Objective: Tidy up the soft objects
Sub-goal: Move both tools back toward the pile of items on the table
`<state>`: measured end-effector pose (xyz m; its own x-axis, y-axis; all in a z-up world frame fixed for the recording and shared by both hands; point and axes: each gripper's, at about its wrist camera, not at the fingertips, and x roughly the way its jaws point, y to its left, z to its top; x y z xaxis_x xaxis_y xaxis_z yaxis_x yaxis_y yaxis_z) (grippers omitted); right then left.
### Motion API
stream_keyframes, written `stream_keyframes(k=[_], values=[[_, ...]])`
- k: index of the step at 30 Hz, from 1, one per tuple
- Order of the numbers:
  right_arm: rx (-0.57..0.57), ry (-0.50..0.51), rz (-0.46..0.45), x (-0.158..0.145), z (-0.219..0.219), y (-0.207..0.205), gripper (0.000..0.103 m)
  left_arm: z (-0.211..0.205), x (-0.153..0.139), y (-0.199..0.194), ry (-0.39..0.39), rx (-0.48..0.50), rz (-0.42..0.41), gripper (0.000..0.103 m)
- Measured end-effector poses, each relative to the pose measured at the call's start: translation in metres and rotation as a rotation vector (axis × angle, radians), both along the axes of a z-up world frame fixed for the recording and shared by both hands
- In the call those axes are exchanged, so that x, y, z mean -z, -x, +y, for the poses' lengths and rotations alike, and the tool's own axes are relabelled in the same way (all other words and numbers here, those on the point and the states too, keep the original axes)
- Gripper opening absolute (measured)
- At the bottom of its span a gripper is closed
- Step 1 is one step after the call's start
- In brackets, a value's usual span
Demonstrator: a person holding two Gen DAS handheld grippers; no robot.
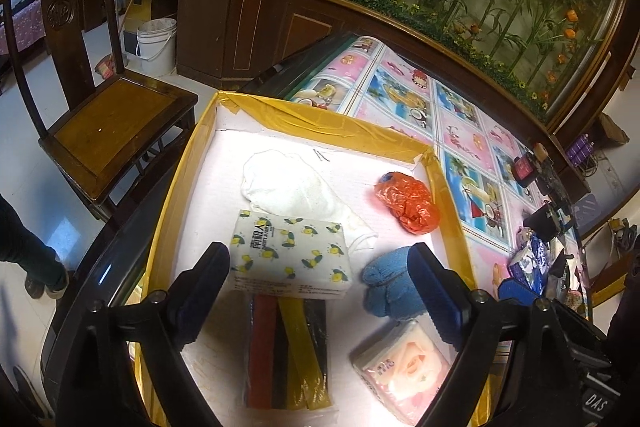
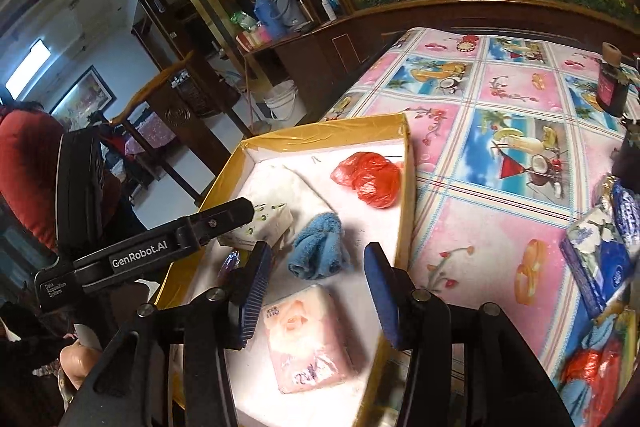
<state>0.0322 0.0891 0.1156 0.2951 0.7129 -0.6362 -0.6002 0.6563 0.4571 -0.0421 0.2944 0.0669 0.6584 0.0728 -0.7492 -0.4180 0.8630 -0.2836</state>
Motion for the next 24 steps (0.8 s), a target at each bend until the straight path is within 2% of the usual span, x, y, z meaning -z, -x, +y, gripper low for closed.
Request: stream_keyframes(k=[6,12,17,21,24], values=[[0.055,-0.062,-0.005,-0.008,-0.057,-0.006,0.052,-0.01,-0.007,0.004,-0.002,0.006,-0.011,0.09],[0.199,-0.119,-0.007,-0.009,-0.149,-0.014,0.056,-0.036,-0.016,0.004,0.016,0.042,-0.047,0.09],[0.331,-0.147,0.036,0.002,-0.222,-0.022,0.06,-0.085,-0.027,-0.006,-0.008,0.15,-0.061,0.09],[0.338,-0.119,0.077,0.016,-0.244,-0.018,0.068,-0.131,-0.027,-0.016,-0.016,0.256,-0.054,0.09],[0.322,-0.068,0.097,0.027,-0.243,-0.016,0.068,-0.161,-0.019,-0.022,0.006,0.333,-0.035,0.09]])
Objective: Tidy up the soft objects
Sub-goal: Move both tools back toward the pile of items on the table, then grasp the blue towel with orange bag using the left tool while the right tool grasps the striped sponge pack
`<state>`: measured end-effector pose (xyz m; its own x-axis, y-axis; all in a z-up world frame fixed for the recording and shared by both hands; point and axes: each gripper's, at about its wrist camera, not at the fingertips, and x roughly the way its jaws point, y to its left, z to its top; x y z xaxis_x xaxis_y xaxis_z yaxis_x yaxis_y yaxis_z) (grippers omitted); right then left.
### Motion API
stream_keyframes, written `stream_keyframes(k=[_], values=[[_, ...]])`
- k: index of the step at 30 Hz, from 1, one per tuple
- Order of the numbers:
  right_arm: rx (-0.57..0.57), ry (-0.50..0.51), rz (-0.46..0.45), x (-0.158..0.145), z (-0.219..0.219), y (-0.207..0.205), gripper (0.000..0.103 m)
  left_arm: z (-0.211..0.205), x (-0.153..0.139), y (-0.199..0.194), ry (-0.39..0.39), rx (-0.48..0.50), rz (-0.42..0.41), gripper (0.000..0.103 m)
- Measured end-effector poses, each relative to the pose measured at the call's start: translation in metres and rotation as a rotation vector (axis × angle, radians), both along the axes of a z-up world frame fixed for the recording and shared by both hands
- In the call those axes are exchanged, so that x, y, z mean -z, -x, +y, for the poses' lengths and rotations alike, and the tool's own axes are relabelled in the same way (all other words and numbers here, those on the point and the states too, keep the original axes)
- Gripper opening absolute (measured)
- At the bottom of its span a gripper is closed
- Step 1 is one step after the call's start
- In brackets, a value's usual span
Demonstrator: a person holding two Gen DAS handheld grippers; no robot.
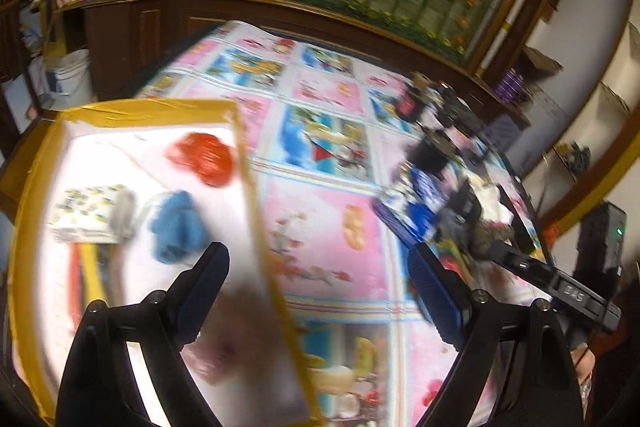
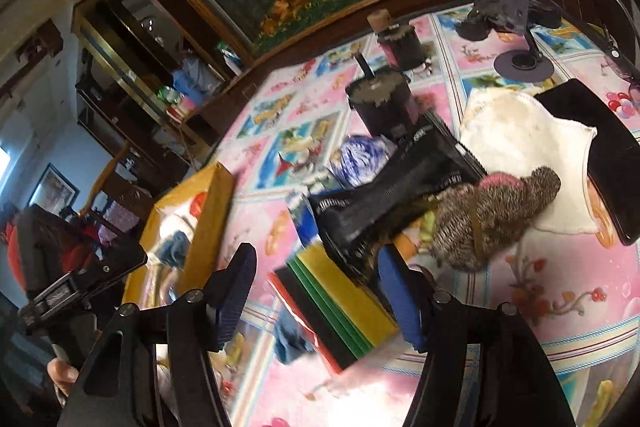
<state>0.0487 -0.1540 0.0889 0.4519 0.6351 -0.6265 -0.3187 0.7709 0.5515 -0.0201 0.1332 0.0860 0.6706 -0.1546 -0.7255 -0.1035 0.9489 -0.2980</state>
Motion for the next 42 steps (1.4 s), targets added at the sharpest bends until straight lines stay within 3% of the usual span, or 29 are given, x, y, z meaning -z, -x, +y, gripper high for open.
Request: stream_keyframes(k=[6,12,14,16,23,27,33,36,38,42], values=[[-0.103,0.147,0.046,0.021,0.021,-0.003,0.071,-0.04,0.018,-0.004,-0.022,0.083,0.053,0.09],[-0.149,0.185,0.071,0.036,0.029,-0.003,0.071,-0.044,0.023,-0.002,-0.008,0.093,0.056,0.09],[-0.169,0.162,0.07,0.036,0.031,-0.001,0.052,-0.045,0.024,-0.001,-0.003,0.091,0.057,0.09],[-0.155,0.154,0.051,0.031,0.028,0.001,0.049,-0.045,0.024,-0.002,-0.006,0.095,0.063,0.09],[-0.083,0.005,-0.029,0.003,-0.001,0.006,0.049,-0.071,0.03,-0.014,-0.035,0.133,0.089,0.09],[-0.032,-0.014,-0.035,-0.001,-0.011,0.005,0.049,-0.101,0.046,-0.03,-0.131,0.147,0.129,0.09],[-0.025,-0.022,-0.023,-0.001,-0.014,0.005,0.049,-0.126,0.071,-0.049,-0.194,0.168,0.166,0.089],[-0.033,-0.011,-0.018,0.001,-0.013,0.006,0.049,-0.127,0.077,-0.051,-0.227,0.149,0.155,0.071],[-0.046,-0.018,-0.008,0.003,-0.011,0.006,0.049,-0.127,0.076,-0.05,-0.263,0.131,0.135,0.039],[-0.059,-0.003,-0.006,0.005,-0.006,0.009,0.049,-0.115,0.074,-0.043,-0.224,0.107,0.099,0.038]])
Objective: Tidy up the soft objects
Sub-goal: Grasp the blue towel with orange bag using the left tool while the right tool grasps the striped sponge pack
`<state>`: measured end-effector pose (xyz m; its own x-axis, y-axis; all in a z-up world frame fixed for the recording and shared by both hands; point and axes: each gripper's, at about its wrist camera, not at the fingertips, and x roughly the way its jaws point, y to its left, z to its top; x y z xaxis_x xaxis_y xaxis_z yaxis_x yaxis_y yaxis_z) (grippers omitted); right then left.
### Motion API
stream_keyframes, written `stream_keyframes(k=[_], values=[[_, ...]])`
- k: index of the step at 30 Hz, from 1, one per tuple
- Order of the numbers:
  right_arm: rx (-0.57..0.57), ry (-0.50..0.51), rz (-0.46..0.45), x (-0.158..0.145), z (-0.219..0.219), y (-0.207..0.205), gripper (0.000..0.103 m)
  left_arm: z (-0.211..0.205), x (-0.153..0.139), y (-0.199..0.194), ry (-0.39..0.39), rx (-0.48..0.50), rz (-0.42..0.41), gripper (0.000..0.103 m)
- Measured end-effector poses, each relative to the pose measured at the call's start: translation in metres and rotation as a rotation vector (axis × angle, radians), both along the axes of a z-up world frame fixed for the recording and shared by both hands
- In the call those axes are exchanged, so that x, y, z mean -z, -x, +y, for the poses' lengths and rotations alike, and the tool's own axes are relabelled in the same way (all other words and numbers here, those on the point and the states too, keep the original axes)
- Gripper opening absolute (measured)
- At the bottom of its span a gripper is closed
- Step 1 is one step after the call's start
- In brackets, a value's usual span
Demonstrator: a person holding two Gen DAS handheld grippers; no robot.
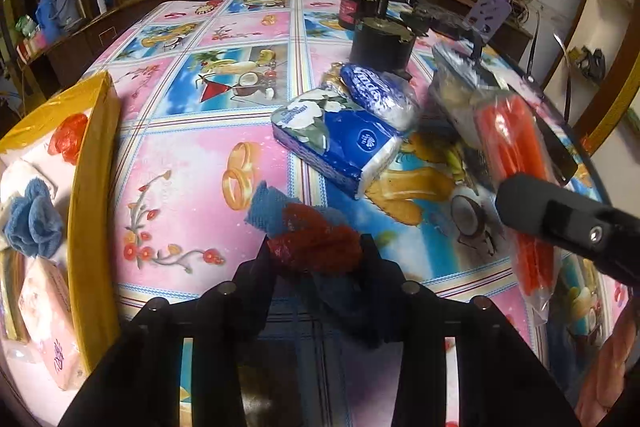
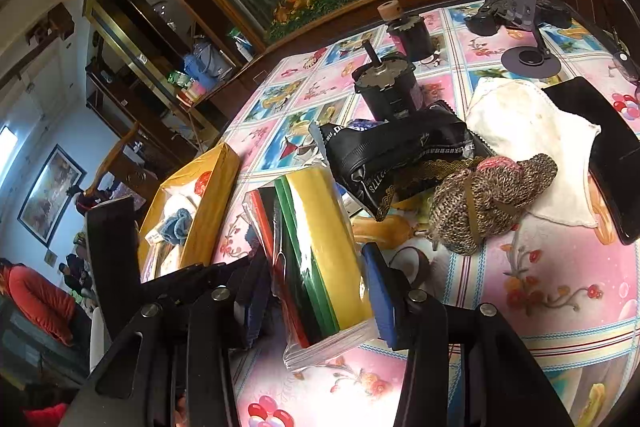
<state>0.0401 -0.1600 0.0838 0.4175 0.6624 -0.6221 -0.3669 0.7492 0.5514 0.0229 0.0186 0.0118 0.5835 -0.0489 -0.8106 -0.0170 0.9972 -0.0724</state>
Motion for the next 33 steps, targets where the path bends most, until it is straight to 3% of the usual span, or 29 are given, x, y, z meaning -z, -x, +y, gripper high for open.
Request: stream_keyframes(k=[8,17,33], values=[[-0.028,0.048,0.003,0.006,0.013,0.003,0.049,0.015,-0.019,0.016,-0.016,-0.074,-0.146,0.038],[-0.039,0.027,-0.016,0.005,0.014,0.004,0.049,0.019,-0.026,0.02,-0.005,-0.091,-0.182,0.038],[-0.042,-0.004,-0.039,-0.003,0.014,0.007,0.049,0.012,-0.033,0.027,-0.056,-0.087,-0.233,0.038]])
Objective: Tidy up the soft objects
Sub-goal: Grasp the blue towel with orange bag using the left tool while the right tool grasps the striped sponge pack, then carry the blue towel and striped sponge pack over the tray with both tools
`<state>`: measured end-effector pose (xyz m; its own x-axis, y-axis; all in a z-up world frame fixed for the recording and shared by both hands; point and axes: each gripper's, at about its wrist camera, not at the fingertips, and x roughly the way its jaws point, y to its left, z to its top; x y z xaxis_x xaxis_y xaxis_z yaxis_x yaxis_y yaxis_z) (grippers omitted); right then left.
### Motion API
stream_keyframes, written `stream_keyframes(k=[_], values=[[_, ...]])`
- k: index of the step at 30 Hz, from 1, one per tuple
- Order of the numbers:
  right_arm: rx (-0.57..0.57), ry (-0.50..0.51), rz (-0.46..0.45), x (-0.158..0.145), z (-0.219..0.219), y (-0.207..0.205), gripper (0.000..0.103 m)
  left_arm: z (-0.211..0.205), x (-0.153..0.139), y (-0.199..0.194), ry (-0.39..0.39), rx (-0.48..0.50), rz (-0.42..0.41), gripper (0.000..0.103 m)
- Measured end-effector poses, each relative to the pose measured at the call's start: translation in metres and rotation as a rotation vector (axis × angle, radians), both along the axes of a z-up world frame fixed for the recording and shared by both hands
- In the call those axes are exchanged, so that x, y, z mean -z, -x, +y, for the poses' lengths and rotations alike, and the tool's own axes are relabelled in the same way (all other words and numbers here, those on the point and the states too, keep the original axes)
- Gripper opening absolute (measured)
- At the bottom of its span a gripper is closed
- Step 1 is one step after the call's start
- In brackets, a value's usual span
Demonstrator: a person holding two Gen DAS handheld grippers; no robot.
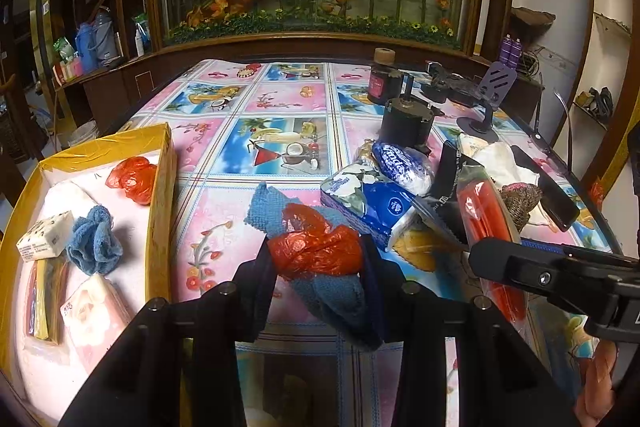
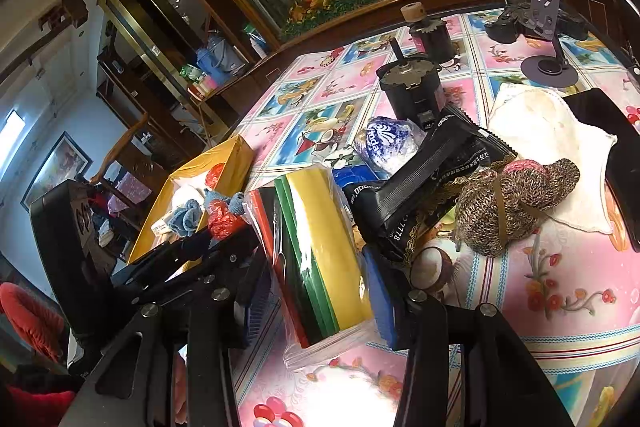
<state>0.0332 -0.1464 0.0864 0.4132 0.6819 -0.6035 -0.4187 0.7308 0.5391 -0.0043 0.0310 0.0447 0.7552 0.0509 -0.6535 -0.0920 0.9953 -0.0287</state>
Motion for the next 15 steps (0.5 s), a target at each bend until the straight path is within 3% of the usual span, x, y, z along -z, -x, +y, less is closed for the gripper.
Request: stream_keyframes(k=[15], values=[[0.007,-0.019,-0.015,-0.0016,-0.0031,0.0011,0.049,0.0028,-0.0077,0.0059,0.006,-0.01,-0.041,0.038]])
